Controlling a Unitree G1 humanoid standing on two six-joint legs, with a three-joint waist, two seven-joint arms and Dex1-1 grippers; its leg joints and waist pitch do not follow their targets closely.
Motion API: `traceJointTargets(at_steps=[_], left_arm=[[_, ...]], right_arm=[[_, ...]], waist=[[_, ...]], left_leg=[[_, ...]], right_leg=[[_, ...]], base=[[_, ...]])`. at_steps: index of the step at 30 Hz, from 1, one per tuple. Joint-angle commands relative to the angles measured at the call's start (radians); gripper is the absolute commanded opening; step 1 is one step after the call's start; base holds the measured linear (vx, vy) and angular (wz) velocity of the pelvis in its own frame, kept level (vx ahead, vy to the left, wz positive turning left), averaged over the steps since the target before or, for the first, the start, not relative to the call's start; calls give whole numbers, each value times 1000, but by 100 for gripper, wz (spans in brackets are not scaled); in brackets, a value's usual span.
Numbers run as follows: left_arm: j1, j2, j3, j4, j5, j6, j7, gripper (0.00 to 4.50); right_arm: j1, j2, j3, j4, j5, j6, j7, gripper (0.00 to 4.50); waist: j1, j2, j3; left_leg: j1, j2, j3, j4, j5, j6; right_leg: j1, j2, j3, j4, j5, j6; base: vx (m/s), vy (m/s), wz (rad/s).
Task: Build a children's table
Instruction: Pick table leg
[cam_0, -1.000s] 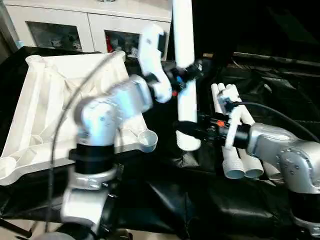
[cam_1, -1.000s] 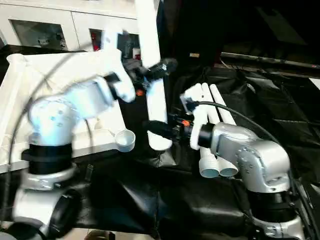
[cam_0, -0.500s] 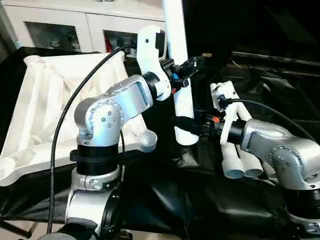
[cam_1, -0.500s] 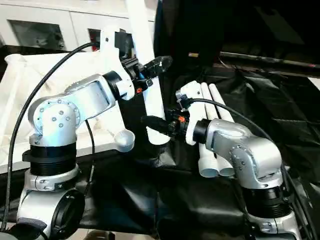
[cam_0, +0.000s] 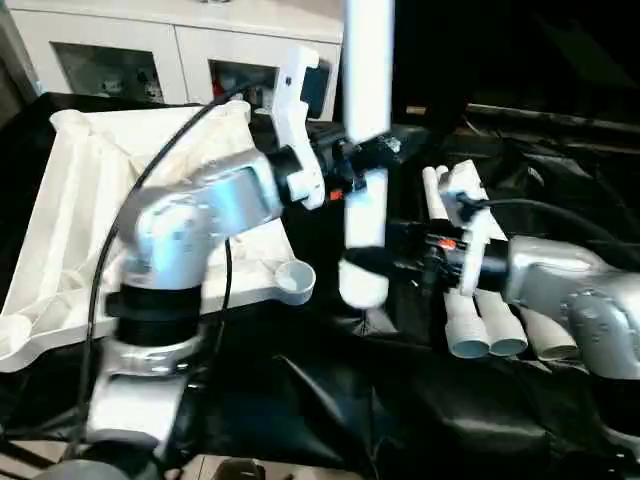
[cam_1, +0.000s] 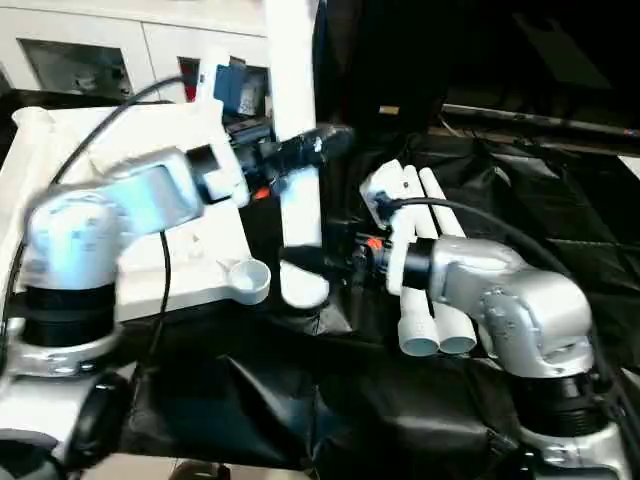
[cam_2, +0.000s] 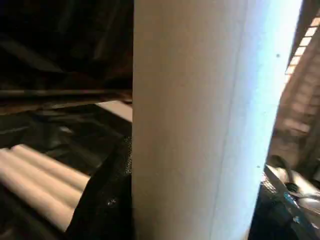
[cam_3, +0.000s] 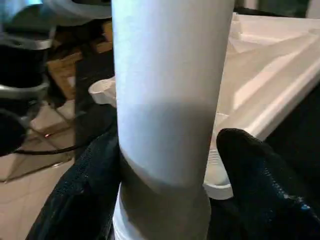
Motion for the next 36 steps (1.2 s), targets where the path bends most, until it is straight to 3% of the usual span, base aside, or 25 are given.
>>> traceJointTargets(at_steps=[1, 6, 13, 16, 18, 20, 23, 27, 31, 36], left_arm=[[-28, -8, 9, -20, -47, 5, -31, 186], [-28, -11, 27, 0, -69, -9, -44, 186], [-19, -18, 34, 16, -53, -34, -26, 186], [-31, -48, 76, 61, -72, -12, 41, 256], [-39, -61, 98, 80, -59, -20, 88, 258], [-55, -66, 105, 103, 15, -44, 183, 277], [-68, -78, 130, 124, 18, -49, 233, 299], [-65, -95, 124, 99, 34, -27, 297, 299], [-47, -121, 89, 86, 97, -34, 389, 265], [-42, -152, 94, 85, 104, -43, 437, 223]], right_arm=[[-9, -21, 2, -4, -1, 23, 11, 315], [-1, -18, -10, -12, 38, 43, 21, 276], [1, -4, -13, -7, 40, 39, -1, 208], [-1, 4, -9, 1, 33, 32, -25, 201], [-1, 9, -8, 3, 31, 30, -38, 199], [-1, 17, -7, 5, 27, 28, -51, 199], [-5, 24, -5, 10, 18, 24, -64, 198], [-16, 35, -3, 28, -3, 10, -87, 198], [-26, 50, 0, 43, -19, -5, -112, 198], [-34, 66, 2, 52, -40, -18, -131, 198]], waist=[[0, -1, -77], [-1, -2, -77], [0, -2, -78], [-1, -4, -78], [0, -5, -78], [-1, -7, -79], [0, -6, -78], [0, -7, -79], [-1, -8, -79], [-1, -11, -79]], left_leg=[[16, 27, -1, -62, -174, -20], [16, 27, -2, -62, -176, -20], [16, 27, -2, -62, -160, -20], [14, 25, -1, -60, -155, -21], [14, 25, -2, -61, -158, -22], [14, 27, -3, -62, -158, -22], [14, 26, -3, -61, -154, -22], [13, 26, -3, -61, -142, -21], [13, 28, -3, -60, -142, -20], [12, 24, -2, -59, -144, -18]], right_leg=[[51, -74, 45, -86, -272, -120], [51, -74, 44, -90, -298, -111], [52, -73, 45, -86, -269, -114], [53, -72, 44, -85, -253, -124], [52, -72, 44, -86, -262, -122], [55, -72, 43, -87, -264, -108], [54, -73, 44, -89, -276, -93], [54, -72, 43, -84, -242, -107], [54, -73, 44, -85, -238, -109], [54, -73, 43, -90, -271, -95]], base=[[0, 0, 0], [0, 0, 0], [0, 0, 0], [0, 0, 0], [0, 0, 0], [0, 0, 0], [0, 0, 0], [0, 0, 0], [0, 0, 0], [0, 0, 0]])
